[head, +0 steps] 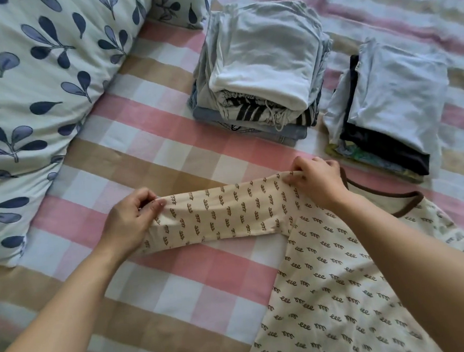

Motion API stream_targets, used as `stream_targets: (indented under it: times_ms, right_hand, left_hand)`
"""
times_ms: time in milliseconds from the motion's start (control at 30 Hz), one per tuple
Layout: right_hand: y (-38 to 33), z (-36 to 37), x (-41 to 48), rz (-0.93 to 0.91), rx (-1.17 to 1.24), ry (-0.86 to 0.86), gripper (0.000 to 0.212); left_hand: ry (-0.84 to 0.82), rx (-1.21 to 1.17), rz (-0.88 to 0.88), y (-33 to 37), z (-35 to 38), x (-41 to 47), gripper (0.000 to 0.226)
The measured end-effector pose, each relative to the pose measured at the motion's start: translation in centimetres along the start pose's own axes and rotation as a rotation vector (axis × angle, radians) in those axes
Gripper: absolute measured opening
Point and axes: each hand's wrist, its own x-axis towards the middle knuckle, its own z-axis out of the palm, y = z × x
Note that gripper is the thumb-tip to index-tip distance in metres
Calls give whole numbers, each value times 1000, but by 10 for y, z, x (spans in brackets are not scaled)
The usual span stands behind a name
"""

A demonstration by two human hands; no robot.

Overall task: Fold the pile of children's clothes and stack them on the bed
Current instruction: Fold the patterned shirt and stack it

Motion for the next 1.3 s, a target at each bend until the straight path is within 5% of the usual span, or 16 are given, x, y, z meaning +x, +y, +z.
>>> stream_targets:
  times_ms: [100, 200, 400, 567, 633, 800, 967, 1133, 1300]
  right_hand:
    - [1, 8, 0, -64, -16, 218, 27]
    - [-1, 23, 1, -18, -118, 232, 28]
    - [-31, 45, -29, 124, 62, 352, 51]
    - [-65, 77, -62, -61, -90, 61, 64]
    - [-70, 85, -62, -62, -125, 15, 65]
    - [-84, 76, -60, -5, -141, -42, 63]
    - [-155, 53, -83, -193, 560, 63, 36]
    - [-208, 33, -95, 76, 1478, -139, 35]
    - [-185, 26, -96, 335, 1633, 8, 12]
  left_hand:
    - [108, 175, 84, 6, -9, 10, 26]
    - [136, 278, 122, 7, -5, 21, 30]
    - [146, 316, -164, -18, 4, 18, 33]
    - [212, -1, -368, -32, -4, -5, 30]
    - [229, -167, -356, -30, -4, -12, 28]
    - [387, -153, -232, -19, 0, -20, 19]
    - [419, -305, -26, 25, 6, -32, 16]
    - [221, -502, 76, 67, 16, -51, 24]
    - [-6, -721, 45, 94, 42, -61, 35]
